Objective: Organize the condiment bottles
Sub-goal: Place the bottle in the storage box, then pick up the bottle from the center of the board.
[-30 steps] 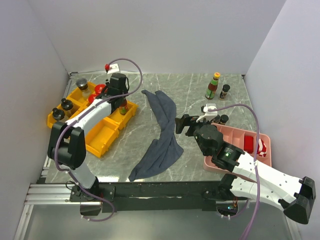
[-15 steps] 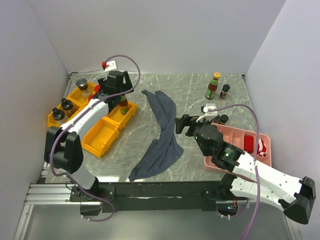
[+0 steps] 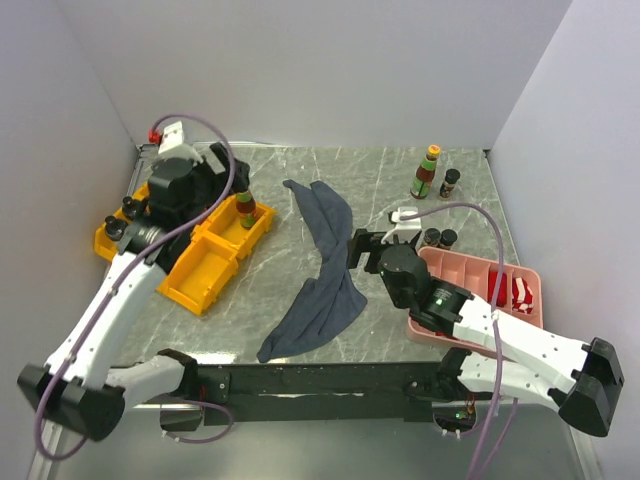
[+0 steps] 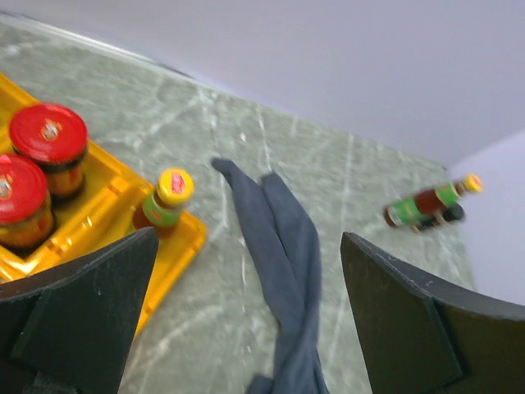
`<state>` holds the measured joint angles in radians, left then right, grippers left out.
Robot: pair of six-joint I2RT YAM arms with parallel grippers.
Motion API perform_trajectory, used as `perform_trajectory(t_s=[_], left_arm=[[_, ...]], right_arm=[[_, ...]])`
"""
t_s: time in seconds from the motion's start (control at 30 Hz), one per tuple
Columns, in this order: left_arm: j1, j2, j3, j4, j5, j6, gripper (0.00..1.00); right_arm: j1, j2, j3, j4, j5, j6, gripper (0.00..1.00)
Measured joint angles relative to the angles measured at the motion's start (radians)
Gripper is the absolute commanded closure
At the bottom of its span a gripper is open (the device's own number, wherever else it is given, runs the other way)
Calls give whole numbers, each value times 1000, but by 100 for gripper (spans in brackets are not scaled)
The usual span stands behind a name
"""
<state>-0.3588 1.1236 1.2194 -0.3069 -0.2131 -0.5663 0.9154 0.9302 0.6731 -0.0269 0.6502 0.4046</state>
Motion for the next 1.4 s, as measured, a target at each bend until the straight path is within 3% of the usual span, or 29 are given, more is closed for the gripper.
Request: perform_trajectory(t_s=[0.27, 0.57, 0.8, 1.0, 1.4], left_arm=[[0, -148, -195, -73, 171, -22, 1], [0, -253, -322, -95, 328, -22, 0], [0, -310, -328, -79, 351, -26, 1], [0, -357, -364, -56, 354, -47, 1], [0, -428, -380, -34, 312, -59, 3]], right_arm=[[-37, 105, 171, -74, -40, 15, 0], [-406, 322, 412, -165, -84, 42, 0], [-636, 622, 640, -202, -94, -14, 0], [-760, 824, 760, -201, -165, -67, 8], [-867, 932, 832, -75, -348, -140, 26]])
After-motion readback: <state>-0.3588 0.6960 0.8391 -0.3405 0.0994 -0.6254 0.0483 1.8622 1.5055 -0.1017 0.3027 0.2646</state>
